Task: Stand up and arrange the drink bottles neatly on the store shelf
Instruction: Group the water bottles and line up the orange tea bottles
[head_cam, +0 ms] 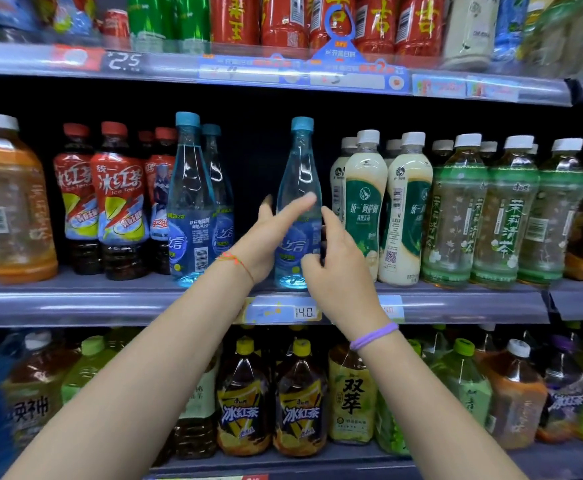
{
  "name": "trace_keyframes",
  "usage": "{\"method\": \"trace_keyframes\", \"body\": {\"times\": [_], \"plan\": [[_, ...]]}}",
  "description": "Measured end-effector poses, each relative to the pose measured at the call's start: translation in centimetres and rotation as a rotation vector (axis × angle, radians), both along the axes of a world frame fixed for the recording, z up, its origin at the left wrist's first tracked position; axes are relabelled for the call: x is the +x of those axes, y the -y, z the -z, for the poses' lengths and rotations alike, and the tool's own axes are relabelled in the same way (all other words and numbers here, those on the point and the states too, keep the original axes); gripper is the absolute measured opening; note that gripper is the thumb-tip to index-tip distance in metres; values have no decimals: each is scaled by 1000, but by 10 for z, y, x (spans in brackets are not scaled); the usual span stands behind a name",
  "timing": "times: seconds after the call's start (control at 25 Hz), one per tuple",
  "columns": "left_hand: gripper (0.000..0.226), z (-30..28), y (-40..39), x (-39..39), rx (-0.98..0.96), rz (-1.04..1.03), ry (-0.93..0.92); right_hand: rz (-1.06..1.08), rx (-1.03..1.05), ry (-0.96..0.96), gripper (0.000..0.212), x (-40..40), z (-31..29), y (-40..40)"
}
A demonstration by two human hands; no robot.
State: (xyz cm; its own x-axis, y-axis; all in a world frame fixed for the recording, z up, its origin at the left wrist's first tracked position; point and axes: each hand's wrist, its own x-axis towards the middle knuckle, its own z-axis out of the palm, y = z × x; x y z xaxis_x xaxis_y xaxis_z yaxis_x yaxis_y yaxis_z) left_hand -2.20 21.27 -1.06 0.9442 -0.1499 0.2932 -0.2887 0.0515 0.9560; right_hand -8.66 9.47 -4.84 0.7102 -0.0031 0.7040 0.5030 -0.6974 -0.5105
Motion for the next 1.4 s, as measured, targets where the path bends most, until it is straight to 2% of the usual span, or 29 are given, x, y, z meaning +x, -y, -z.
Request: {"method": "trace_keyframes", "body": {"times": [0.16, 0.28, 0.32, 0.36, 0.4, 0.44, 0.48, 0.52, 0.56, 0.64, 0.68, 0.8, 0.88, 0.96, 1.08, 1.32, 1.4], "plan": [[116, 8, 11, 23, -117, 55, -113, 54, -39, 74, 87, 4, 12, -5], [112, 7, 6, 1, -83, -24, 1, 95, -43, 83, 83, 7, 12, -7], [99, 5, 4, -17, 2, -127, 98, 134, -58, 143, 79, 6, 12, -8], [75, 4, -1, -30, 65, -312, 277, 176, -72, 253, 72, 5, 11, -12], [51, 4, -11, -39, 84, -526, 505, 203, -67, 387, 62, 4, 10, -17], [37, 5, -23, -52, 85, -712, 722, 197, -48, 505, 52, 3, 9, -22], [34, 8, -37, -60, 105, -891, 851, 148, -35, 567, 43, 2, 7, -31], [39, 13, -56, -60, 128, -1016, 852, 60, -32, 570, 37, 3, 5, -45], [47, 18, -74, -55, 129, -1057, 740, -35, -33, 517, 34, 3, 3, -61], [59, 21, -88, -48, 92, -934, 416, -177, -28, 301, 38, 6, 2, -84], [60, 23, -92, -47, 114, -860, 345, -225, -20, 189, 45, 10, 2, -95], [44, 27, -99, -47, 238, -735, 370, -252, 42, -35, 73, 21, 2, -112], [39, 24, -104, -43, 191, -589, 320, -166, 82, -35, 84, 26, 3, -114], [49, 22, -106, -35, 184, -449, 230, -40, 75, 2, 87, 28, 5, -111], [65, 18, -92, -30, 300, -350, 172, 37, 67, 27, 87, 28, 6, -105], [78, 3, -71, 1, 88, -416, 44, 63, 29, 52, 86, 26, 9, -104], [83, -3, -68, 3, 70, -416, 37, 74, 24, 55, 86, 27, 10, -103]]}}
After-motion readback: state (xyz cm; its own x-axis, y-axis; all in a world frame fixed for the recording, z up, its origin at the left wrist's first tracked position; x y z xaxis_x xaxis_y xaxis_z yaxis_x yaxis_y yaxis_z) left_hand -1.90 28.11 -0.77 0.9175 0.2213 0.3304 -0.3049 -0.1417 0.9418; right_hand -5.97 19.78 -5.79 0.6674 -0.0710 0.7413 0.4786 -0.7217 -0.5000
